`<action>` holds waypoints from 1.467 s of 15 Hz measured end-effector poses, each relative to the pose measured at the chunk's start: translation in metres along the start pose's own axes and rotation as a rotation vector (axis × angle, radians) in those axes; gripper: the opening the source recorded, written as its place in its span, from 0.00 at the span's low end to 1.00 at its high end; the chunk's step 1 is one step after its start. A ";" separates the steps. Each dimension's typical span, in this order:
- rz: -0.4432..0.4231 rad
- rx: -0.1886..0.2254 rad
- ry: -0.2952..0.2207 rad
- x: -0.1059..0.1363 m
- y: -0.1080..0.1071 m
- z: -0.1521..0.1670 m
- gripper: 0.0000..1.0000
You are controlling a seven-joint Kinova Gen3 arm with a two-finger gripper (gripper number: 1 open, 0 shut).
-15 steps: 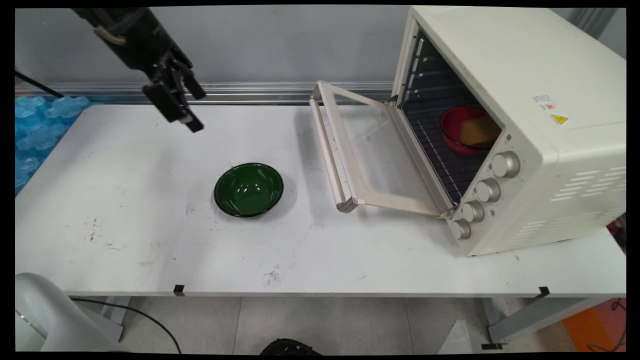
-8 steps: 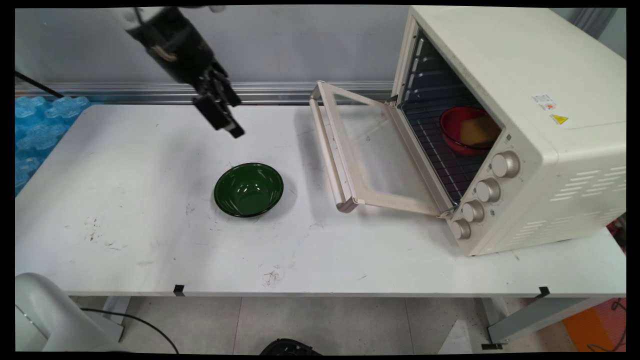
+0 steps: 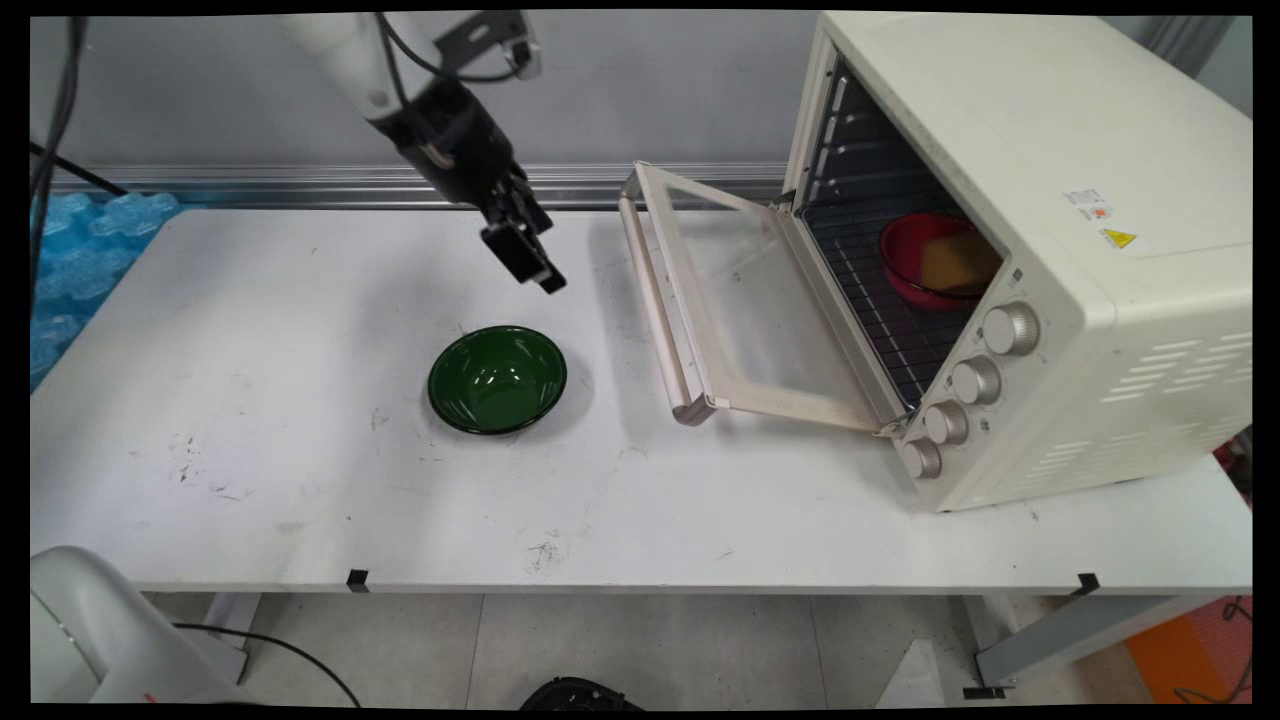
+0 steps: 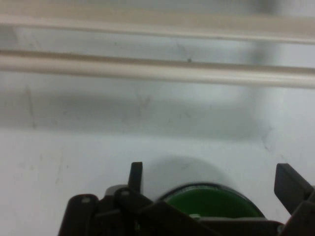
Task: Close the oven
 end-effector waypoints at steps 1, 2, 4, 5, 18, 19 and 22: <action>0.004 0.002 0.004 0.001 -0.002 0.010 1.00; 0.008 0.003 0.008 0.003 -0.004 0.020 1.00; 0.015 0.005 0.014 0.004 -0.009 0.038 1.00; 0.018 0.006 0.017 0.005 -0.011 0.047 1.00; 0.041 0.010 0.047 0.009 -0.034 0.128 1.00; 0.043 0.009 0.048 0.009 -0.035 0.132 0.00; 0.054 0.009 0.057 0.008 -0.038 0.145 0.00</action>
